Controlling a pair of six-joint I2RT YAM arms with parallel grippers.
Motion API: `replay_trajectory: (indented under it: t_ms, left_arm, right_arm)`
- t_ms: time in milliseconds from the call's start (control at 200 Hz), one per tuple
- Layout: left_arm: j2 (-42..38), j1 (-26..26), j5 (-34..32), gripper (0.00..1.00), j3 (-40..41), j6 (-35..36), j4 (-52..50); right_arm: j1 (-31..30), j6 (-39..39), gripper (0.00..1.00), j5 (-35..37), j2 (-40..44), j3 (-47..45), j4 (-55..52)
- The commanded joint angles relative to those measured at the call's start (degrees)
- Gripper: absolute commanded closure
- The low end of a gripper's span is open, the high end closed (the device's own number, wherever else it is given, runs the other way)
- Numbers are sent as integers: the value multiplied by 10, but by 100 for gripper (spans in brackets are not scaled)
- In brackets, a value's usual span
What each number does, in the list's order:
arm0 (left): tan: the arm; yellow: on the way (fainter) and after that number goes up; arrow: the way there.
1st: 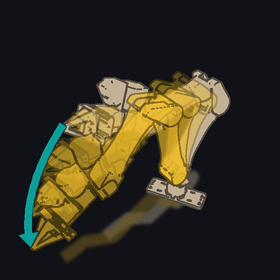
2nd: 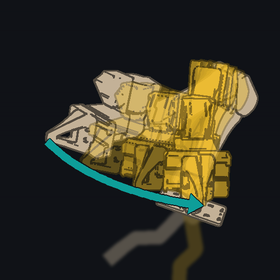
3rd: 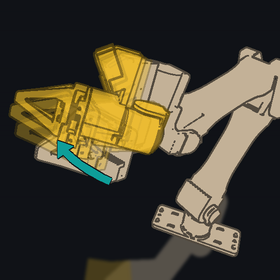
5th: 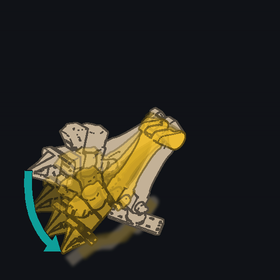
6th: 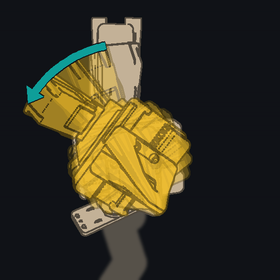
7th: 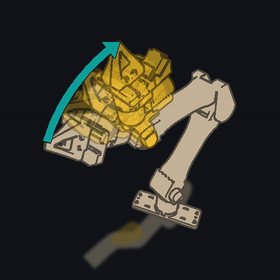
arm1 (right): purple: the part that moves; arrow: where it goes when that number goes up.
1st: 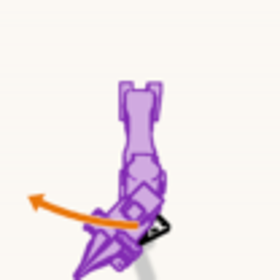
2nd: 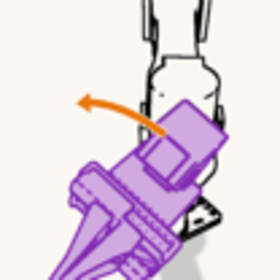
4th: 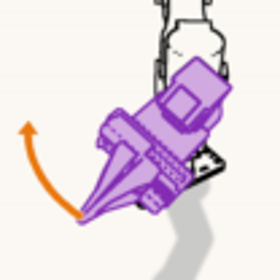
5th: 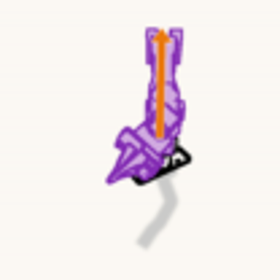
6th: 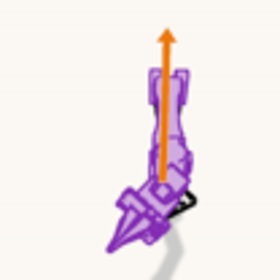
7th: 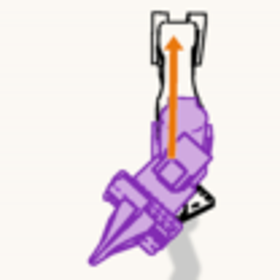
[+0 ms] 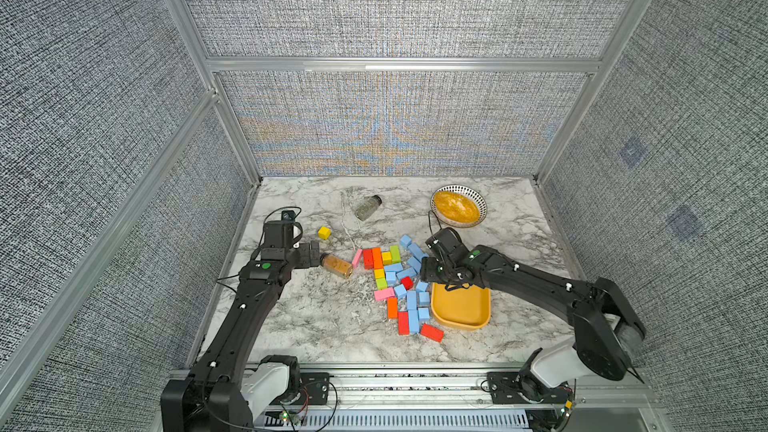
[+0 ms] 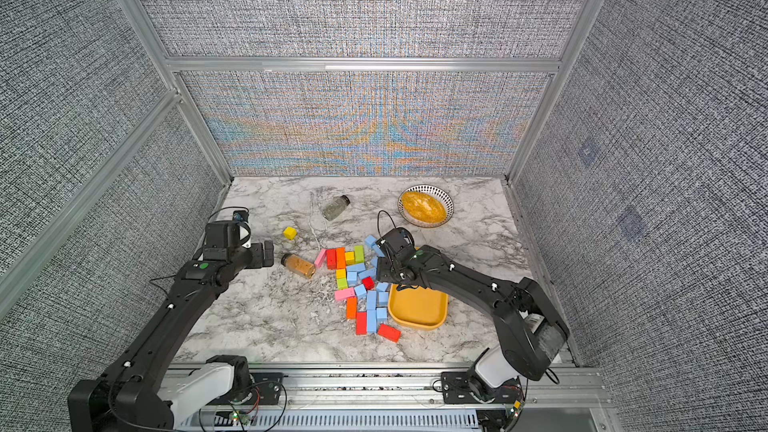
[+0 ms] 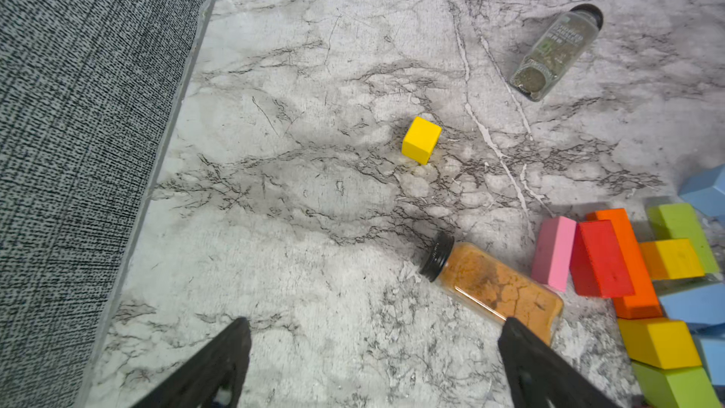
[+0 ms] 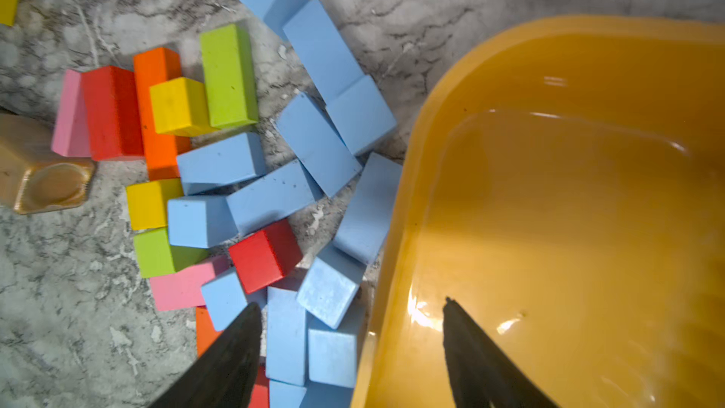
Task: Pick out the blue building blocks
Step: Adjust the storage box at the center of the board.
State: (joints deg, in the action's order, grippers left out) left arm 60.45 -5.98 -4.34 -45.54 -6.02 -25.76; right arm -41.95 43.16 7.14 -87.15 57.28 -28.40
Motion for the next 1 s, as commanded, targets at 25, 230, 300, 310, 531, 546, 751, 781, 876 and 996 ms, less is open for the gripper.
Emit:
replay_trajectory:
  t_ms: [25, 230, 300, 310, 531, 546, 751, 781, 876, 996]
  left_arm:
    - [-19, 0, 25, 0, 17, 1, 6]
    - [-29, 1, 26, 0, 21, 22, 4]
    - [-30, 1, 14, 0, 20, 29, 8]
    - [-29, 0, 14, 0, 20, 30, 9]
    - [-31, 1, 20, 0, 22, 38, 3]
    - [-31, 0, 18, 0, 23, 38, 3]
    - [-6, 0, 8, 0, 11, 51, -2]
    - [2, 0, 14, 0, 6, 55, -8]
    - [14, 0, 21, 0, -9, 56, -23]
    - [23, 0, 33, 0, -17, 52, -17]
  right_arm:
    - [-1, 9, 40, 21, 1, -17, 1]
    - [2, -82, 56, 15, 5, -63, 48]
    - [7, -109, 60, 12, 12, -73, 62]
    - [8, -113, 61, 10, 13, -74, 63]
    - [28, -184, 71, 12, 43, -103, 86]
    - [30, -187, 71, 13, 45, -106, 87]
    - [49, -253, 75, -9, 57, -132, 105]
    - [49, -260, 75, -9, 55, -133, 103]
    - [50, -281, 75, -9, 54, -126, 91]
    - [51, -315, 75, -4, 57, -120, 93]
